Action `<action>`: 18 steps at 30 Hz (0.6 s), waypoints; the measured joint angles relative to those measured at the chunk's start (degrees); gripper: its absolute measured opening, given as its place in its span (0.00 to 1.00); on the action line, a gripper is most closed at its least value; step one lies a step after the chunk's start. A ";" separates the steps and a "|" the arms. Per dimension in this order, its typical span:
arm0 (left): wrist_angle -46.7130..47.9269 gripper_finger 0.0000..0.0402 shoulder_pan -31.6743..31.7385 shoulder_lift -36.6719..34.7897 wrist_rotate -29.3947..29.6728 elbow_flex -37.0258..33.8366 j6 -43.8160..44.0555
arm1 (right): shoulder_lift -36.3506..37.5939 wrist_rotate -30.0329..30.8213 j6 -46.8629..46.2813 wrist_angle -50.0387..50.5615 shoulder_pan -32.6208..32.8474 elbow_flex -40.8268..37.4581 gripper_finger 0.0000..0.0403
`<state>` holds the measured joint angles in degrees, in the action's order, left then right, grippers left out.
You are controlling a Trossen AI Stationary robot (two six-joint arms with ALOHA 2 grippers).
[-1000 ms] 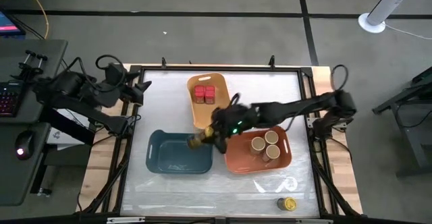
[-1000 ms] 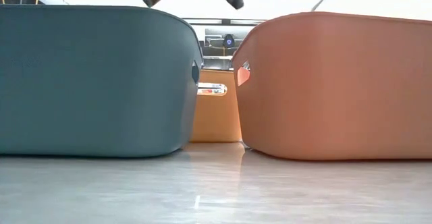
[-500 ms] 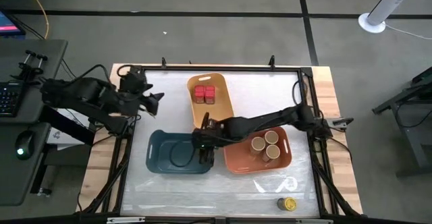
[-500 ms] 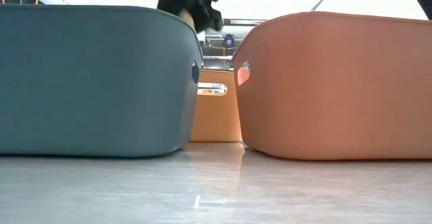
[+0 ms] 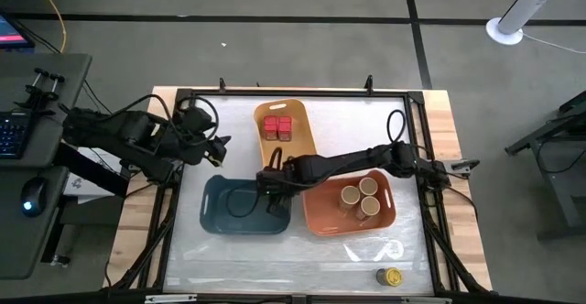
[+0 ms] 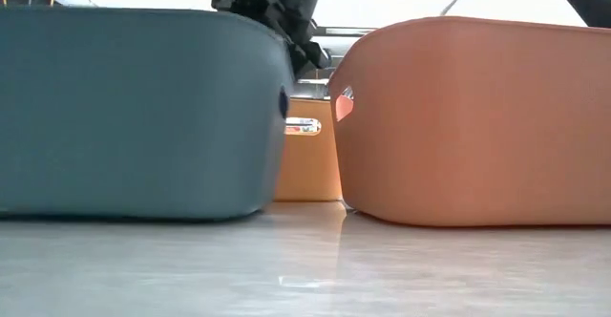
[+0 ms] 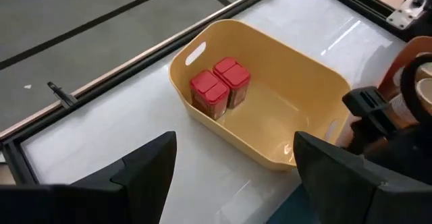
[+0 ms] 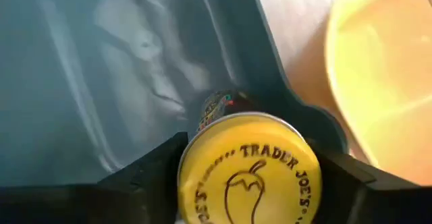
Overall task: Sort spices by type
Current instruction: Put the top yellow seasoning bottle into the blue bin, then put the yellow seasoning bottle into the blue bin
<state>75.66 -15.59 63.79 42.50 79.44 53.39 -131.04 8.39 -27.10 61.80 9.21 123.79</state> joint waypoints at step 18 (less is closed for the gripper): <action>3.08 0.70 0.00 -0.04 0.28 0.00 -3.50 | 2.94 -1.94 4.91 0.49 -1.85 -0.07 0.80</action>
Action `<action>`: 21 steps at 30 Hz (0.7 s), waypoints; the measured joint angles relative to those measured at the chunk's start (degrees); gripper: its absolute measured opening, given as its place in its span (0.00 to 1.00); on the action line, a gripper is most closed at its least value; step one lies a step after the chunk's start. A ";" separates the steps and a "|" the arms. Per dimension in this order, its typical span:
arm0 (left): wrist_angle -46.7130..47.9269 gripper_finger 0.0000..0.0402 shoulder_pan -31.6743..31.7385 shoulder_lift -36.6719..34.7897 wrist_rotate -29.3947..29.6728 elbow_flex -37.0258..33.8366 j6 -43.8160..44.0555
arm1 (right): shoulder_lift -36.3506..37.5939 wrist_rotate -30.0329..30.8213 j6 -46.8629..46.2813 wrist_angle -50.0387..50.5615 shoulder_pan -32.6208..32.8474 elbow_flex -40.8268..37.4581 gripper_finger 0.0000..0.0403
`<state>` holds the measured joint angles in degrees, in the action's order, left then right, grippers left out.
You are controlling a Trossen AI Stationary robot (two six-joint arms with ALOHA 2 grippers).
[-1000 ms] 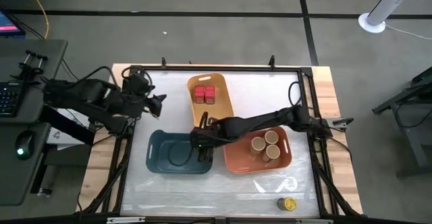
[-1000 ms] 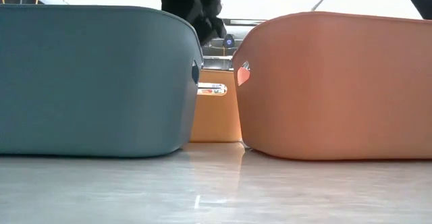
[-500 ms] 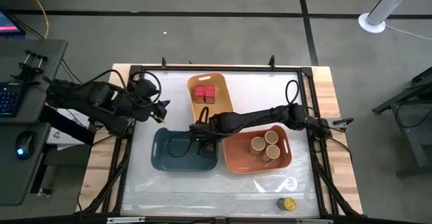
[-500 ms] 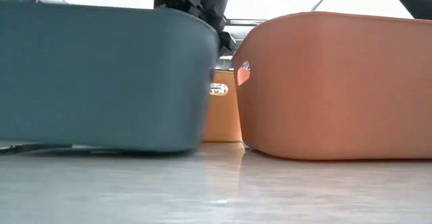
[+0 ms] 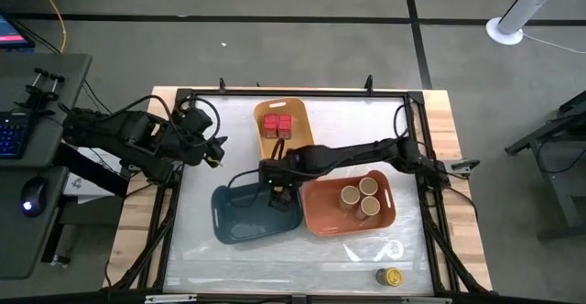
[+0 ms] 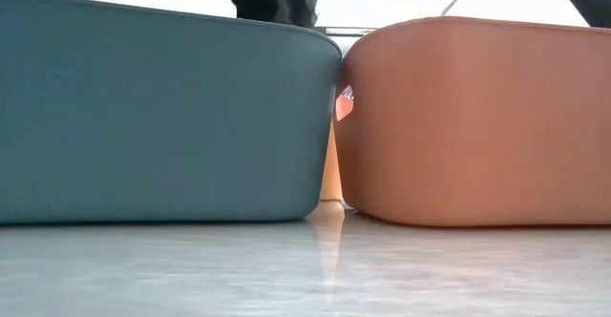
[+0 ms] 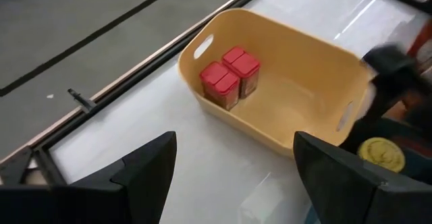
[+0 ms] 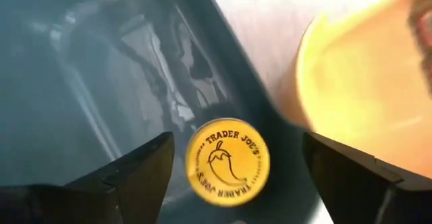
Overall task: Sort spices by type
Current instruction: Put the yellow seasoning bottle into the blue bin
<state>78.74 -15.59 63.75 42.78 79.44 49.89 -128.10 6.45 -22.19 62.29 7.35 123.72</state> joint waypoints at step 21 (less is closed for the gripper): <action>2.45 0.70 -3.06 -0.02 -0.04 0.00 0.52 | 15.75 -4.61 -22.33 25.95 20.89 -10.33 0.80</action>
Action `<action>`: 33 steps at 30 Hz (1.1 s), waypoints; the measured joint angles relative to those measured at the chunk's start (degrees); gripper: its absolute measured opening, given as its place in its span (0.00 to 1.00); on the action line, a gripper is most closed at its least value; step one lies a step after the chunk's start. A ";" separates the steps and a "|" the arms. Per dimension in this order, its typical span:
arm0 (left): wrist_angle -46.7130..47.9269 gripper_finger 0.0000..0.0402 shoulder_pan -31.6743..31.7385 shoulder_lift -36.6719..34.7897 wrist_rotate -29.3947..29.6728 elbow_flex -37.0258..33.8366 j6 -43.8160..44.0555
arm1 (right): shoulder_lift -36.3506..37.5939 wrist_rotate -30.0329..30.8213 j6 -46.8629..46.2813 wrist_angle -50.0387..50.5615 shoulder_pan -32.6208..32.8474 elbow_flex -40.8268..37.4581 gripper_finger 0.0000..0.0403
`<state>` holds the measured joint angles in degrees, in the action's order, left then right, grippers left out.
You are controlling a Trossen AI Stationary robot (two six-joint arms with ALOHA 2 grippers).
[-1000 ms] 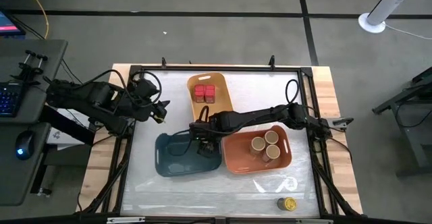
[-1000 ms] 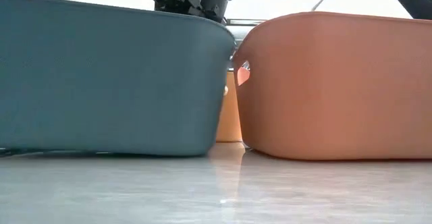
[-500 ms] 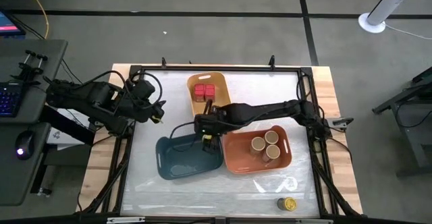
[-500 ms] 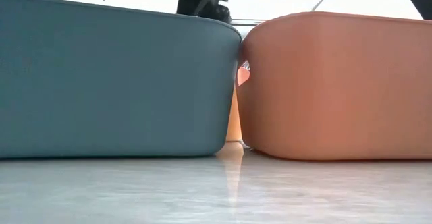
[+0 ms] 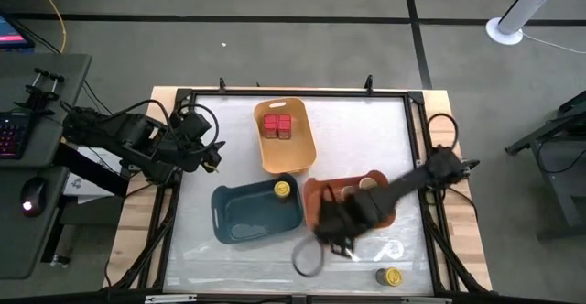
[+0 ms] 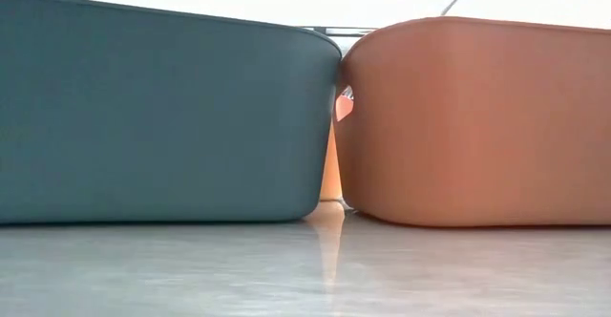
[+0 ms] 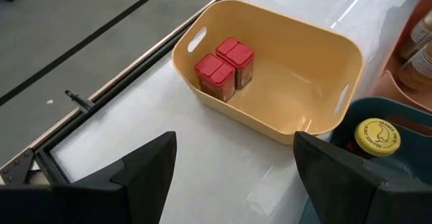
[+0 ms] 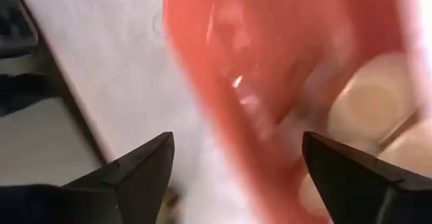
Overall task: Sort spices by type
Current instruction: Put the yellow seasoning bottle into the blue bin
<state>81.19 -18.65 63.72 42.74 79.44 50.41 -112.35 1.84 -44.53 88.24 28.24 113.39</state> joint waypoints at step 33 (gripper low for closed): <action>-0.46 0.70 -0.31 -0.02 -3.58 0.04 -1.00 | 13.26 -18.86 -73.93 -36.54 22.71 -39.90 0.80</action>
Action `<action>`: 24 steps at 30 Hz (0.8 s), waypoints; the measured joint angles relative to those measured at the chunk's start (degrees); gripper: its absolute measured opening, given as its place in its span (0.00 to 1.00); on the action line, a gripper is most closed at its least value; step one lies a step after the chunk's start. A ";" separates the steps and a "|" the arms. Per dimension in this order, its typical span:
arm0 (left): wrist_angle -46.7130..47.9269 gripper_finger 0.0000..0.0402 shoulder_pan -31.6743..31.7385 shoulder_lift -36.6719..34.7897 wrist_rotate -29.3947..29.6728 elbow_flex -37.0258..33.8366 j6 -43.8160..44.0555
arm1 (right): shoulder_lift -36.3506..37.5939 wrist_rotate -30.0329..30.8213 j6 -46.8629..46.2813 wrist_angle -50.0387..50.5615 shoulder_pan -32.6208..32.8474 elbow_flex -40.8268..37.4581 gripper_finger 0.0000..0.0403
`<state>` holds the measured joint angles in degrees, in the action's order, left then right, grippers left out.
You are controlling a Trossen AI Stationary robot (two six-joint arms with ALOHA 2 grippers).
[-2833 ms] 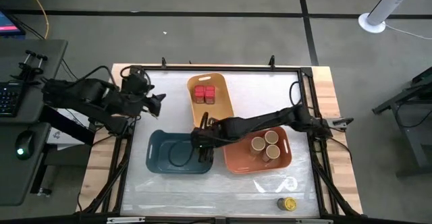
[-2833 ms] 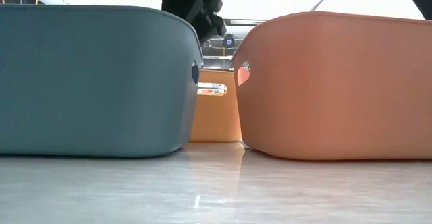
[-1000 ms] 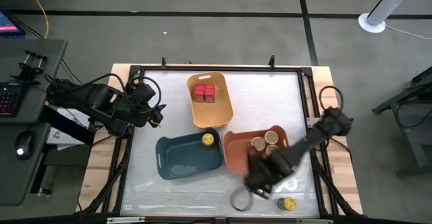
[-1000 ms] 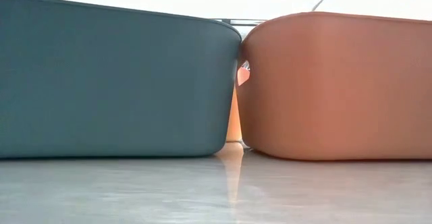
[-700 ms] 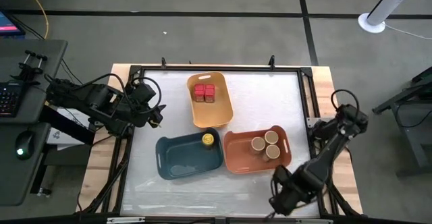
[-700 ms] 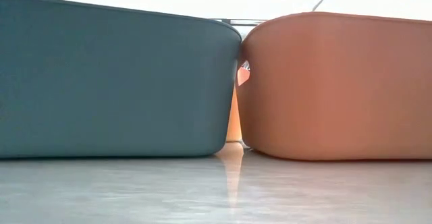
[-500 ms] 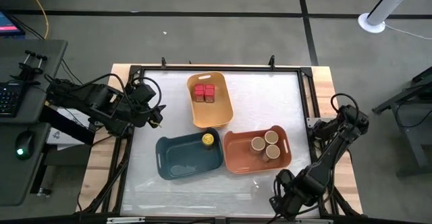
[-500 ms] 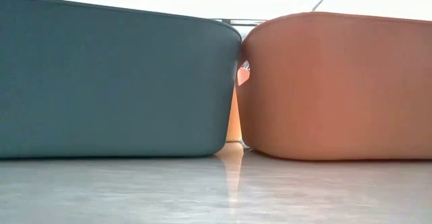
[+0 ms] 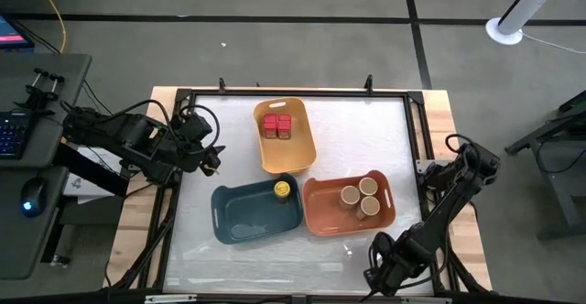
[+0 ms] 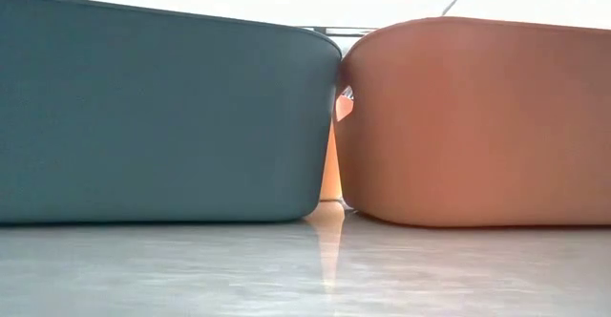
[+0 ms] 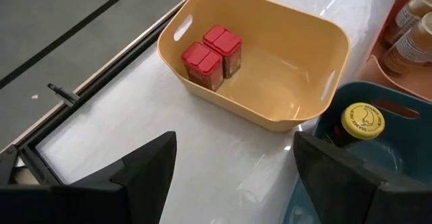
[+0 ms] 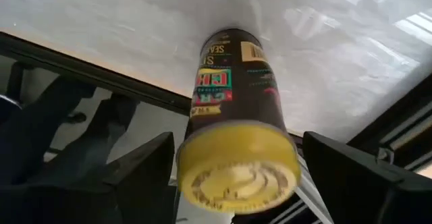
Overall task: Sort spices by type
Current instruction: Put the yellow seasoning bottle into the blue bin
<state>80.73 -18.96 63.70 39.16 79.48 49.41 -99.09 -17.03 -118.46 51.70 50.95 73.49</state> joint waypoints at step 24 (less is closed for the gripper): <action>0.00 0.70 0.02 0.02 0.90 0.00 0.00 | 4.73 9.36 27.11 3.79 -9.66 15.85 0.55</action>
<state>80.73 -18.94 63.72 40.05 79.48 49.40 -94.36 -7.67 -91.35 55.49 41.29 89.34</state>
